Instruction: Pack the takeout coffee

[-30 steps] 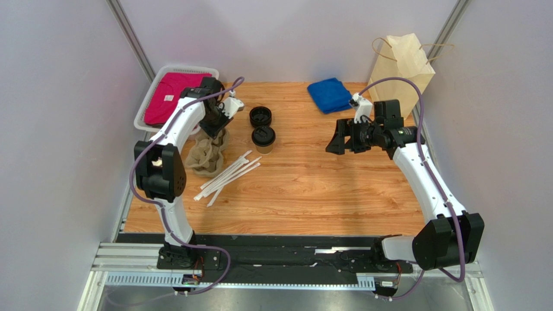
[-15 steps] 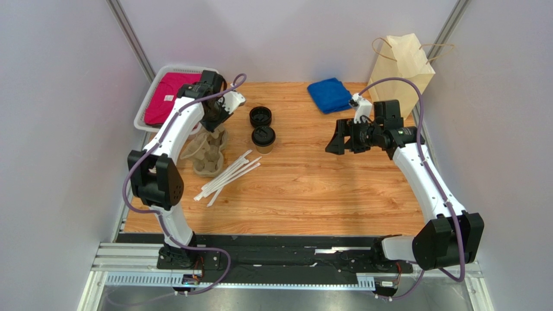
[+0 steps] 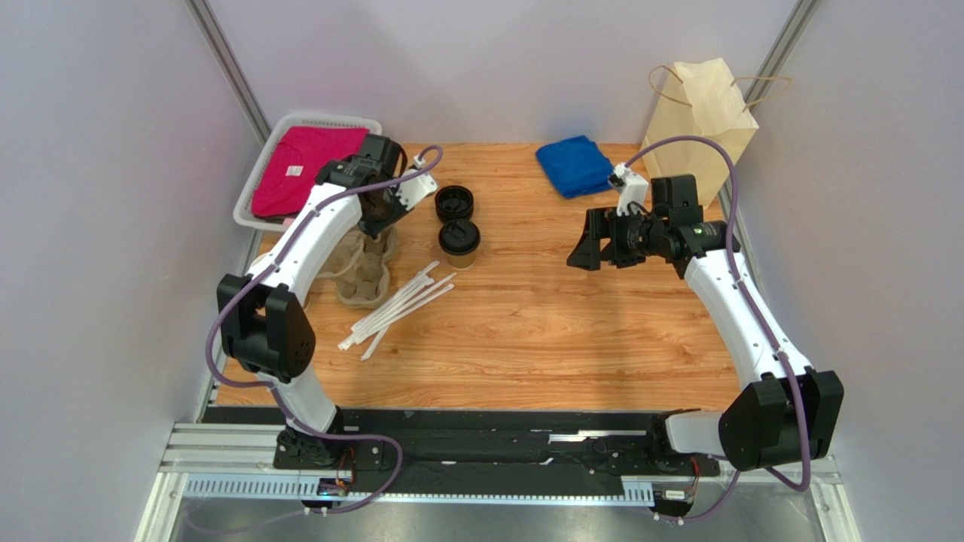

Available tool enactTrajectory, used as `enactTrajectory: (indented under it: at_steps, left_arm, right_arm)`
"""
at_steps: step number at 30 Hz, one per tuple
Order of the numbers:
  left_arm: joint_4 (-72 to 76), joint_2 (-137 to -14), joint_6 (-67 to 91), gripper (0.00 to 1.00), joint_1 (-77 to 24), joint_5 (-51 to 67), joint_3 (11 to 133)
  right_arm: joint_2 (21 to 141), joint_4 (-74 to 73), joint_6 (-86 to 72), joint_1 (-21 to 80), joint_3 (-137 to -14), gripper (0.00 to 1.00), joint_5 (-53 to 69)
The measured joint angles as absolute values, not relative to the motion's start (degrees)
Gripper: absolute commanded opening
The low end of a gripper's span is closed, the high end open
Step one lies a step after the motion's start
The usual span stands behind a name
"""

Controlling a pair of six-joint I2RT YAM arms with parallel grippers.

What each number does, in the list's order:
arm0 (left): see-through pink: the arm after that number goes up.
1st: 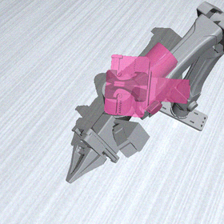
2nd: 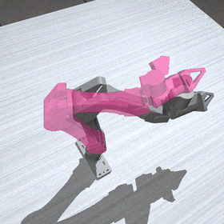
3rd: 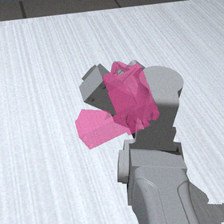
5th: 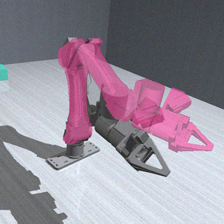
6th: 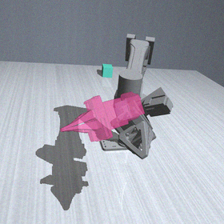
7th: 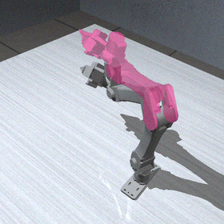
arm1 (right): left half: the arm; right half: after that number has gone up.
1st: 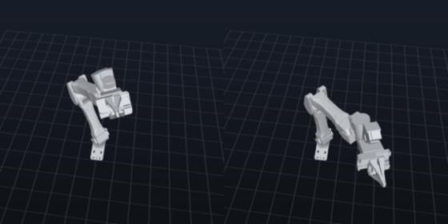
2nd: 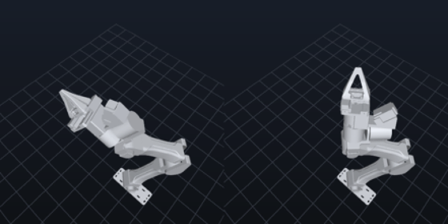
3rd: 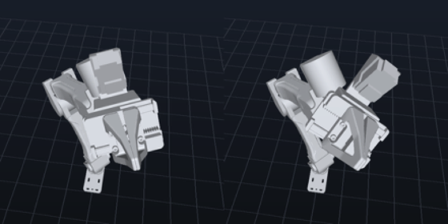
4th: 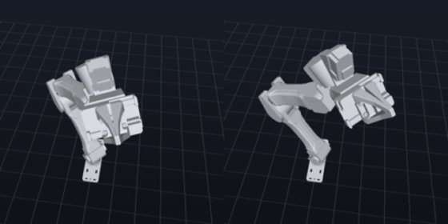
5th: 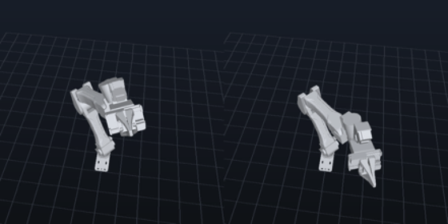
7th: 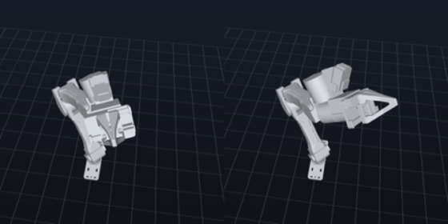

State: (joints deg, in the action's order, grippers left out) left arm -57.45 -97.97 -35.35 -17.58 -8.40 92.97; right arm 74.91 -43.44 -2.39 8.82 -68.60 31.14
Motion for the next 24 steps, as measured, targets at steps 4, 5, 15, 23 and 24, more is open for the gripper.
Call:
enactTrajectory:
  at_steps: [4, 5, 15, 23, 24]
  left_arm:
    - [-55.37, -99.11, -34.02, 0.00, -19.79, -9.63, 89.27]
    - [-55.05, -99.18, -33.69, 0.00, -20.38, -9.65, 88.36]
    - [-52.64, -100.09, -31.79, 0.59, -22.39, -9.43, 84.27]
    - [-56.58, -99.63, -29.87, 0.90, -22.33, -6.68, 88.90]
    - [-57.45, -99.33, -29.69, 0.91, -22.33, -6.22, 90.37]
  right_arm:
    - [74.91, -43.42, -2.39, 8.82, -68.58, 0.85, 31.14]
    - [74.91, -43.44, -2.39, 8.82, -68.55, 0.85, 31.14]
    - [74.91, -43.48, -2.37, 8.82, -68.51, 0.86, 31.14]
    - [74.91, -45.56, -1.34, 8.40, -71.72, 0.86, 31.57]
    - [74.89, -46.00, -0.82, 8.12, -72.99, 0.86, 31.57]
